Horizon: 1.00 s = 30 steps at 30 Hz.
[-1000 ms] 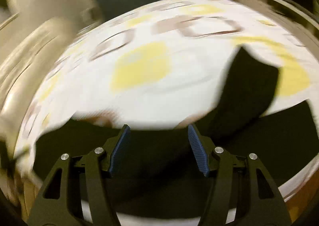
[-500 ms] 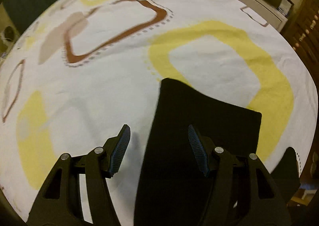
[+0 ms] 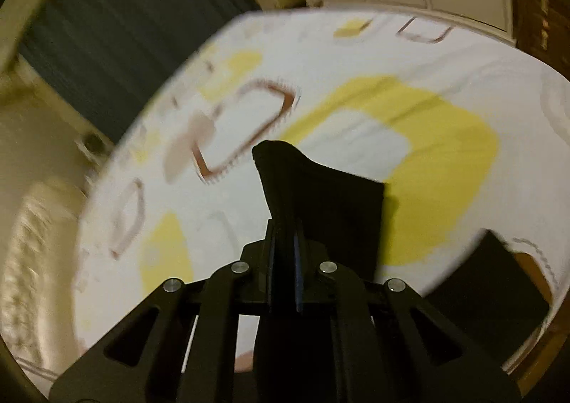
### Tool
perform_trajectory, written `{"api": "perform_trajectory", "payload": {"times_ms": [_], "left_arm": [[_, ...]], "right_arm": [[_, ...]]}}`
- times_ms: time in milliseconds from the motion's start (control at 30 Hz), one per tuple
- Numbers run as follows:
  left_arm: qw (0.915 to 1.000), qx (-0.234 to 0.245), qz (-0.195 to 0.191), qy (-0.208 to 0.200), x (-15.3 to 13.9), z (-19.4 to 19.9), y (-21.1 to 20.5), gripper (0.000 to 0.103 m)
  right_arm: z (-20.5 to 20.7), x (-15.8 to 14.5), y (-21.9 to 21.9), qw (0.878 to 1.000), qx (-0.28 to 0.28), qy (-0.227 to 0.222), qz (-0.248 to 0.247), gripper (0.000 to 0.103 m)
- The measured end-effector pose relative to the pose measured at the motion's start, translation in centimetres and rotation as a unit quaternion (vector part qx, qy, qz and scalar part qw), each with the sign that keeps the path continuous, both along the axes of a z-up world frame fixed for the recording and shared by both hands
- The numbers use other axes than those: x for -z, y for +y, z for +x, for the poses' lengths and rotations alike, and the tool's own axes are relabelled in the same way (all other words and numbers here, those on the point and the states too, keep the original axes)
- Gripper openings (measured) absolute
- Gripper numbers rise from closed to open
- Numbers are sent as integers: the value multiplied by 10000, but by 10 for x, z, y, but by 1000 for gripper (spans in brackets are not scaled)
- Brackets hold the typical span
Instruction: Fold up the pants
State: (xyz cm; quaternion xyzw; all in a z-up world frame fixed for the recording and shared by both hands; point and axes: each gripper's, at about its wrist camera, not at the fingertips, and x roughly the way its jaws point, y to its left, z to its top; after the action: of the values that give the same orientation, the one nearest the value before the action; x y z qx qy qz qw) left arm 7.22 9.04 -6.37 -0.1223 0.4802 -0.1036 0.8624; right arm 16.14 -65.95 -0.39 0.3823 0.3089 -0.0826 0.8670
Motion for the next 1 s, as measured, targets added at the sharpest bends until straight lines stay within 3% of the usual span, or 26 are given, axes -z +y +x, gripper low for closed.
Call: {"api": "perform_trajectory", "payload": {"times_ms": [100,267,467,633,800,933,1000], "left_arm": [[10000,-14,27,0,0,0,-1,55],[10000,-57,37,7,-1,-2,-2,55],[9998,-72,167,1,-2,-4,-6,55],[9997,-99,239,0,-2,-4,-9,55],[9998,-91,196,3,-2,-5,-8,57],[9996,-81,266,-36,-5,-8,-10,57],[9996,-82,255,-68,-8,-9,-12,57]], "right_arm": [[-54,15,-32,9986,333,-327,258,8],[-122,75,-67,9903,847,-356,1037,7],[-165,139,-81,9769,1234,-217,1730,7],[-172,145,-86,9680,1412,-512,2008,6],[-171,161,-90,9663,1472,-257,2098,7],[-181,147,-84,9620,1555,-443,2199,16],[-188,143,-75,9609,1477,-589,2265,28]]}}
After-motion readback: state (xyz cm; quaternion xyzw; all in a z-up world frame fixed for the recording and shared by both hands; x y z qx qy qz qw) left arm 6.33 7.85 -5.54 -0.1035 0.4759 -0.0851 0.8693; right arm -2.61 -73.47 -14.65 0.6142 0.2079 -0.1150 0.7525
